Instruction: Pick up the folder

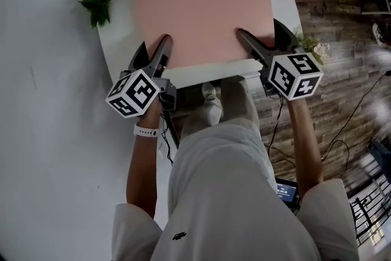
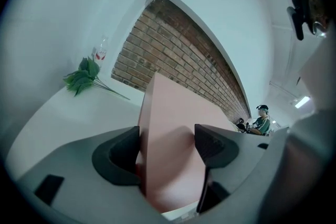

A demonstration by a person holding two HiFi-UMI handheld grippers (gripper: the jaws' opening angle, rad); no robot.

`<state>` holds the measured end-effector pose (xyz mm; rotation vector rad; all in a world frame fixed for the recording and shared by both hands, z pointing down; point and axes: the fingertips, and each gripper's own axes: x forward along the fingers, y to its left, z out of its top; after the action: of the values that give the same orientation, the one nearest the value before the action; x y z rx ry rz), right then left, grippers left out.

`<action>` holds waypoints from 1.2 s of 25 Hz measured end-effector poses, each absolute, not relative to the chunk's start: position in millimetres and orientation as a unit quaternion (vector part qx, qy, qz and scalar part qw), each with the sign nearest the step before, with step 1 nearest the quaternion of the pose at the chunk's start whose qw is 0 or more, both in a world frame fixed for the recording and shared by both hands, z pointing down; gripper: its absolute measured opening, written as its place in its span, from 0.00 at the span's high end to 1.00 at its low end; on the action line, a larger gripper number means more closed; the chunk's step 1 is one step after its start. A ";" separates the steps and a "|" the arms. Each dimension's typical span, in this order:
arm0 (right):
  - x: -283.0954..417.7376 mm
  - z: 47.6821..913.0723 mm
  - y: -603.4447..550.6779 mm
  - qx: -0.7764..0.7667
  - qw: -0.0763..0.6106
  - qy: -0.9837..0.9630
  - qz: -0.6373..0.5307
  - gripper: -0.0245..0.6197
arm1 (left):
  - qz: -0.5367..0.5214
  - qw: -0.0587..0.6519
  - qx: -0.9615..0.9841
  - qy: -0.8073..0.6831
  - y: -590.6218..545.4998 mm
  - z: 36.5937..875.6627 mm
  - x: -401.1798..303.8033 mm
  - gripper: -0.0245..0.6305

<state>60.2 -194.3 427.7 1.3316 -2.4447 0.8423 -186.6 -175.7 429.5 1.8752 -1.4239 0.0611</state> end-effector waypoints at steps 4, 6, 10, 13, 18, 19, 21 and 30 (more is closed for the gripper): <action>59.5 404.9 -188.2 0.458 0.106 -0.840 0.272 0.32 | 0.008 0.369 0.745 -0.556 -169.9 406.6 -187.9 0.45; 56.5 393.0 -185.5 0.456 0.102 -0.844 0.263 0.32 | -0.002 0.362 0.748 -0.557 -165.4 394.9 -190.9 0.45; 50.4 366.6 -176.9 0.456 0.092 -0.852 0.241 0.32 | -0.022 0.347 0.754 -0.557 -153.3 371.1 -197.0 0.45; 47.1 349.5 -170.6 0.456 0.082 -0.856 0.229 0.33 | -0.033 0.335 0.760 -0.557 -146.4 352.7 -200.9 0.45; 42.2 325.1 -158.3 0.457 0.068 -0.861 0.213 0.33 | -0.047 0.320 0.765 -0.558 -133.3 328.1 -206.4 0.46; 40.8 320.4 -155.0 0.456 0.065 -0.862 0.211 0.33 | -0.050 0.315 0.766 -0.558 -129.8 323.0 -208.0 0.46; 37.6 311.7 -148.2 0.453 0.058 -0.865 0.208 0.33 | -0.054 0.303 0.769 -0.560 -123.3 312.5 -211.7 0.46; 30.3 275.9 -120.4 0.460 0.027 -0.868 0.184 0.34 | -0.066 0.264 0.780 -0.563 -102.1 277.0 -220.6 0.47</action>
<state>30.3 -120.4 275.9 1.4214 -2.6817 0.5696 -220.6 -102.1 277.0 2.1084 -1.5222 -0.1771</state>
